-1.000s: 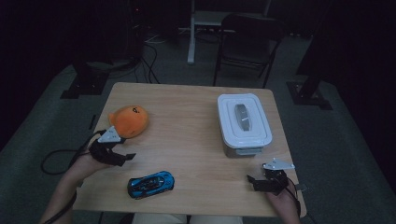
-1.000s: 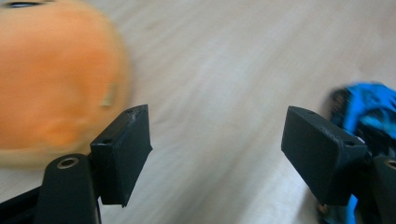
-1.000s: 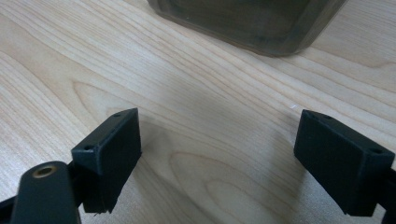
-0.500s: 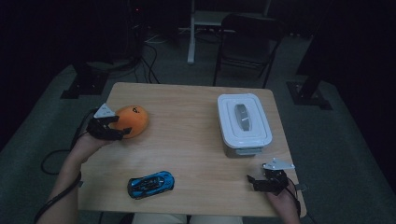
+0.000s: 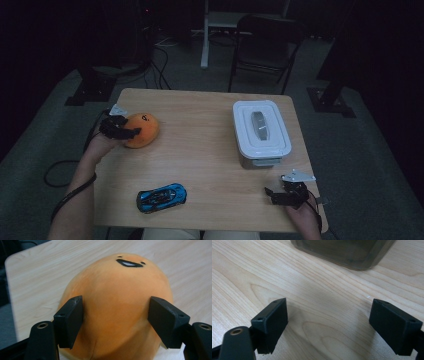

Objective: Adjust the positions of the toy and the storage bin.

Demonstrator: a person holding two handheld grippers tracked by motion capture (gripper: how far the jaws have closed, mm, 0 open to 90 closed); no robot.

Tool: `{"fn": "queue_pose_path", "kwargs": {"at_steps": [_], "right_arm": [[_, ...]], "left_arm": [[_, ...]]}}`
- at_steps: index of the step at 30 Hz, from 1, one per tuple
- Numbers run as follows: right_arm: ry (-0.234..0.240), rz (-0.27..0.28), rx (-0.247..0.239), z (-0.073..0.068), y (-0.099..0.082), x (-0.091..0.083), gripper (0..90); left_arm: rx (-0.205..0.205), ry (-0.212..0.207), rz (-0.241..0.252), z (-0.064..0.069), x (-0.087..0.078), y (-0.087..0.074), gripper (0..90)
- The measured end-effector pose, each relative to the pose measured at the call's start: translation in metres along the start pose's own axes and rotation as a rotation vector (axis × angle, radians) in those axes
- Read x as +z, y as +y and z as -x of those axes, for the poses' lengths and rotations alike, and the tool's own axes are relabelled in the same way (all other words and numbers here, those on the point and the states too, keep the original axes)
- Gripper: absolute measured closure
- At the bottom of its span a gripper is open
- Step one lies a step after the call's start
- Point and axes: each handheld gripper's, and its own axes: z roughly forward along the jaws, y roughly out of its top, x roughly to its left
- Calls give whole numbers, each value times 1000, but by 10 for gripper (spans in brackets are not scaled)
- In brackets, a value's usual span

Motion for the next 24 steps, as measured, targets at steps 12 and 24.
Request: {"fn": "queue_pose_path", "kwargs": {"at_steps": [12,24], "right_arm": [[-1,0,0,0,0,0,150],[-1,0,0,0,0,0,150]], "left_arm": [[-44,-16,-94,-1,17,-4,343],[-86,4,2,23,-18,-12,708]]}}
